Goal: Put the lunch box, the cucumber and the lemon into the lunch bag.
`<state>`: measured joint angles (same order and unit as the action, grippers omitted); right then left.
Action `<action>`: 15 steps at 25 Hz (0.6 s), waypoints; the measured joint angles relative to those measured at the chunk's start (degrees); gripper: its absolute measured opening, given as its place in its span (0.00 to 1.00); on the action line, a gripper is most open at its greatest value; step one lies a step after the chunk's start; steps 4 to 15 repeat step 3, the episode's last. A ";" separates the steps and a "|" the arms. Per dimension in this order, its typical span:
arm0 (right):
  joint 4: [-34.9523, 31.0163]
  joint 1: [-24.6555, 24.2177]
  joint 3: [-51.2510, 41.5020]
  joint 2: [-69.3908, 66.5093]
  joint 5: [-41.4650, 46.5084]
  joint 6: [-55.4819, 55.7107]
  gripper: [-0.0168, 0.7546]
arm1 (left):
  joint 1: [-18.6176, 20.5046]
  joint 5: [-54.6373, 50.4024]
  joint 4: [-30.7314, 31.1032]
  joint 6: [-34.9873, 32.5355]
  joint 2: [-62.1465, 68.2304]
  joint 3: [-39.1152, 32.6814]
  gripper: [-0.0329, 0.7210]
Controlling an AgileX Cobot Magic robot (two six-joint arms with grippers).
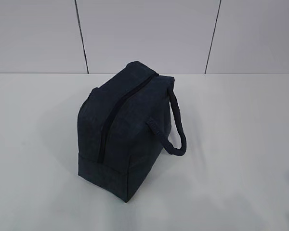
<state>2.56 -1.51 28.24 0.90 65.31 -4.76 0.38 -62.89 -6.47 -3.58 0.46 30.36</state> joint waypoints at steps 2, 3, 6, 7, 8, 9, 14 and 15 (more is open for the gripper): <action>0.00 0.00 0.00 0.00 0.00 0.00 0.72 | 0.00 0.00 0.00 0.00 0.00 0.00 0.75; 0.00 0.00 0.00 0.00 0.00 0.00 0.72 | 0.00 0.00 0.00 0.00 0.00 0.00 0.75; 0.00 0.00 0.00 0.00 0.00 0.00 0.72 | 0.00 0.00 0.00 0.00 0.00 0.00 0.75; 0.00 0.00 0.00 0.00 0.00 0.00 0.72 | 0.00 0.00 0.00 0.00 0.00 0.00 0.75; 0.00 0.00 0.00 0.00 0.00 0.00 0.72 | 0.00 0.00 0.00 0.00 0.00 0.00 0.75; 0.00 0.00 0.00 0.00 0.00 0.00 0.72 | 0.00 0.00 0.00 0.00 0.00 0.00 0.75; 0.00 0.00 0.00 0.00 0.00 0.00 0.72 | 0.00 0.00 0.00 0.00 0.00 0.00 0.75; 0.00 0.00 0.00 0.00 0.00 0.00 0.72 | 0.00 0.00 0.00 0.00 0.00 0.00 0.75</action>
